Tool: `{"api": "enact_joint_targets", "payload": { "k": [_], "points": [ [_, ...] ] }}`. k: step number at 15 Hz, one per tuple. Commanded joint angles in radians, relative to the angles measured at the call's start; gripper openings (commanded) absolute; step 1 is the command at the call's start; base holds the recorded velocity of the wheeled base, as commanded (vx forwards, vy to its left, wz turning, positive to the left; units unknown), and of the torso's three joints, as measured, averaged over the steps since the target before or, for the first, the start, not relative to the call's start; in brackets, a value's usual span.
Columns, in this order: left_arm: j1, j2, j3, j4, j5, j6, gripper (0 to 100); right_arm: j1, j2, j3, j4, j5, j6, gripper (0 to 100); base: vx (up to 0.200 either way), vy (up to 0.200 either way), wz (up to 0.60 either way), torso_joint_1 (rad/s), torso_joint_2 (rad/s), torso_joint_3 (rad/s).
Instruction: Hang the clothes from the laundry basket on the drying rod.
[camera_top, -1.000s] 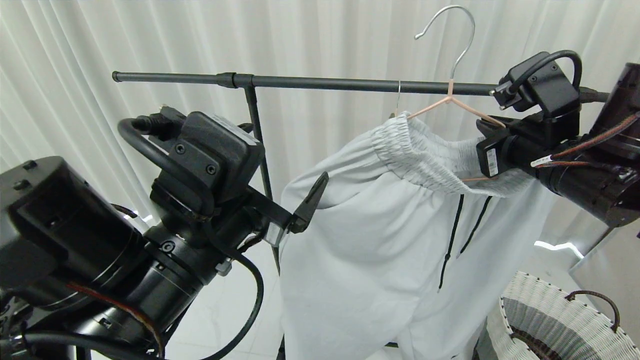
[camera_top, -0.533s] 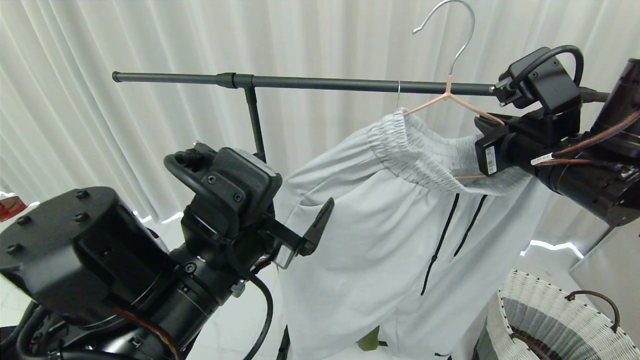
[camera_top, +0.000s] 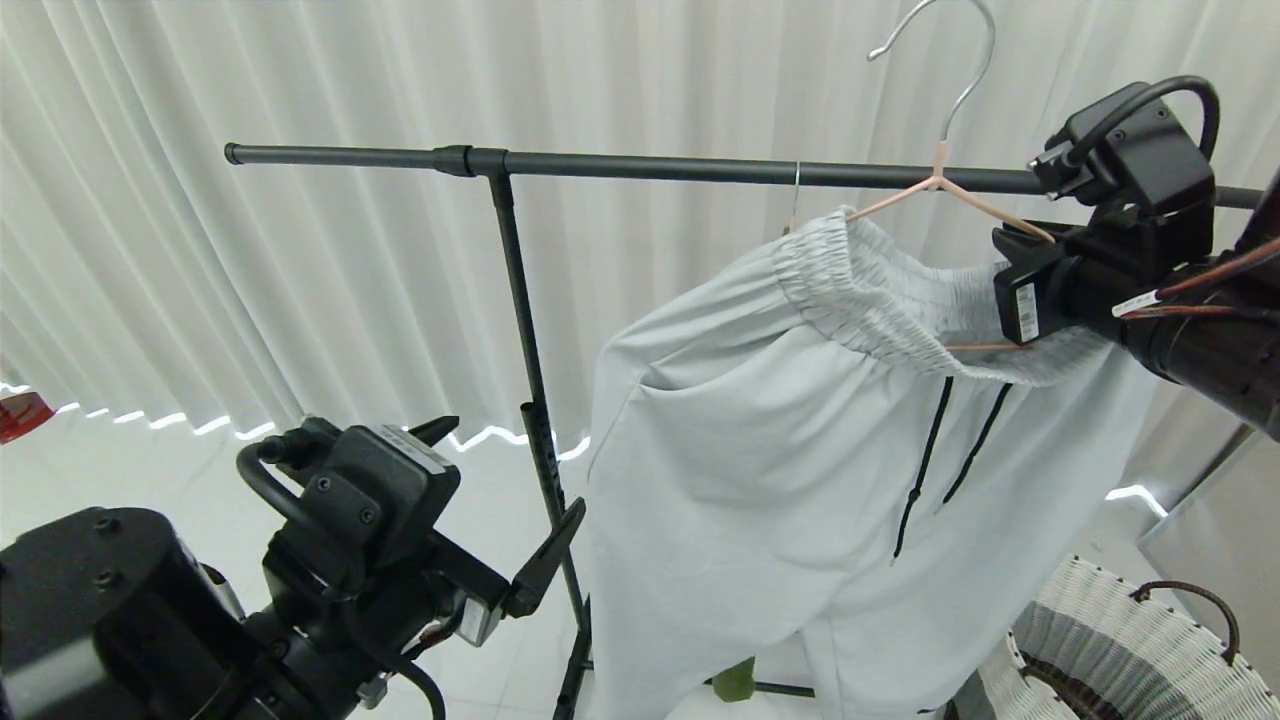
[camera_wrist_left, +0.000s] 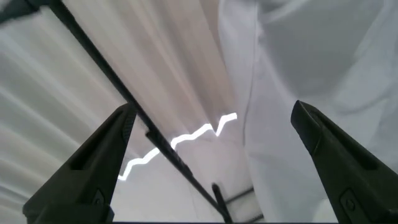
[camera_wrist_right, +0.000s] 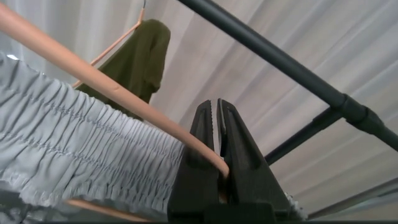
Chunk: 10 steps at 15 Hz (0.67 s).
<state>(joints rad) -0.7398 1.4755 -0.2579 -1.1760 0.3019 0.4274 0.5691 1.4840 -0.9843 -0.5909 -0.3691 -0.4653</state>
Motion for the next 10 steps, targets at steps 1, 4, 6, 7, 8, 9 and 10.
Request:
{"api": "enact_joint_targets", "payload": {
  "k": [1,4,6,7,8,9,10],
  "points": [
    [0.033,0.066,0.008,-0.001,-0.040,-0.015,100,0.006,-0.025,0.003,0.000,0.001,-0.001,0,0.000,0.000,0.00,0.000,0.00,0.000],
    [0.122,0.117,-0.034,-0.001,-0.199,-0.018,100,0.043,-0.057,0.009,0.000,0.004,-0.001,0,0.000,0.000,0.00,0.000,0.00,0.000],
    [0.172,0.154,-0.109,-0.001,-0.244,-0.016,100,0.067,-0.071,0.010,0.006,0.004,-0.001,0,0.000,0.000,0.00,0.000,0.00,0.000],
    [0.178,0.163,-0.121,-0.001,-0.247,-0.016,100,0.077,-0.071,0.010,0.008,0.004,0.001,0,0.000,0.000,0.00,0.000,0.00,0.000],
    [0.184,0.181,-0.139,-0.001,-0.260,-0.018,100,0.100,-0.071,0.007,0.008,0.003,-0.001,0,0.000,0.000,0.00,0.000,0.00,0.000],
    [0.184,0.186,-0.138,-0.001,-0.267,-0.018,0,0.101,-0.071,0.009,0.008,0.001,-0.001,0,0.000,0.000,0.00,0.000,0.00,0.000],
    [0.184,0.184,-0.135,-0.001,-0.265,-0.018,0,0.101,-0.071,0.009,0.008,-0.001,0.001,0,0.000,0.000,0.00,0.000,0.00,0.000]
  ]
}}
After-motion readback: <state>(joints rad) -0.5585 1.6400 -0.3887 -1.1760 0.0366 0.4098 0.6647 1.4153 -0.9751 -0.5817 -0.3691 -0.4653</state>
